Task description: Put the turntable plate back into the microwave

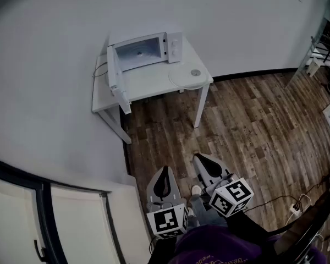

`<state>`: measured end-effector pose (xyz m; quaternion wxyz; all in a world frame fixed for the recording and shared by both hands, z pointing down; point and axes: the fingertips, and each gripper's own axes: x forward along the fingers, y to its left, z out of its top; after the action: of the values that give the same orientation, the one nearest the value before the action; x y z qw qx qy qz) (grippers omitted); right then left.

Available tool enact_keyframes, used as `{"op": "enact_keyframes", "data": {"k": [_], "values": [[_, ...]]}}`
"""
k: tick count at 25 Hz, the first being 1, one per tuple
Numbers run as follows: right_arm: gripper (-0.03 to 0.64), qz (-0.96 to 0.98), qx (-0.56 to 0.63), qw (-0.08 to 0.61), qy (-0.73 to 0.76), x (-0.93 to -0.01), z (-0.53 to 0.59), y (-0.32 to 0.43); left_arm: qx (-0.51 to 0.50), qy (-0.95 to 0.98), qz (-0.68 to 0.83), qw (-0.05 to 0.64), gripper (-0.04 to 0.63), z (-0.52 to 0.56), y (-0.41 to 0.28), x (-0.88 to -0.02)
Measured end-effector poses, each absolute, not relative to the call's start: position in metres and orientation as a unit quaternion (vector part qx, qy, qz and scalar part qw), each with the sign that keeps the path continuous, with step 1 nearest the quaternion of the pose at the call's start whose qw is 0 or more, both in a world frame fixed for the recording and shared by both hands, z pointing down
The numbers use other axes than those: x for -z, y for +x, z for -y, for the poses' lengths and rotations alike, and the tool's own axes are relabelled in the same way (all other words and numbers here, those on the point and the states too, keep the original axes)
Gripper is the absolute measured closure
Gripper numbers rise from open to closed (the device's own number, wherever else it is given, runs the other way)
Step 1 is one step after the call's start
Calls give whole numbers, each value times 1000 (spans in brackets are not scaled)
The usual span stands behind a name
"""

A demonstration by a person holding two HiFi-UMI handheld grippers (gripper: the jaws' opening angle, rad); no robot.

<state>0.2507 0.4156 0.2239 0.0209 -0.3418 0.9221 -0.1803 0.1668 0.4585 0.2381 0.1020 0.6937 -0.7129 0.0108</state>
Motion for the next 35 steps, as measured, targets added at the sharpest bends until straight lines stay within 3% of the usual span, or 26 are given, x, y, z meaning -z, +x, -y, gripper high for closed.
{"op": "enact_keyframes", "data": {"k": [5, 16, 35], "values": [[606, -926, 183, 27, -330, -228, -376, 236, -11, 690, 717, 92, 591, -422, 152, -242], [606, -941, 174, -38, -287, -233, -265, 188, -11, 671, 737, 82, 591, -310, 122, -226], [606, -949, 192, -44, -248, -248, -166, 169, -11, 665, 740, 98, 591, -210, 117, -238]]}}
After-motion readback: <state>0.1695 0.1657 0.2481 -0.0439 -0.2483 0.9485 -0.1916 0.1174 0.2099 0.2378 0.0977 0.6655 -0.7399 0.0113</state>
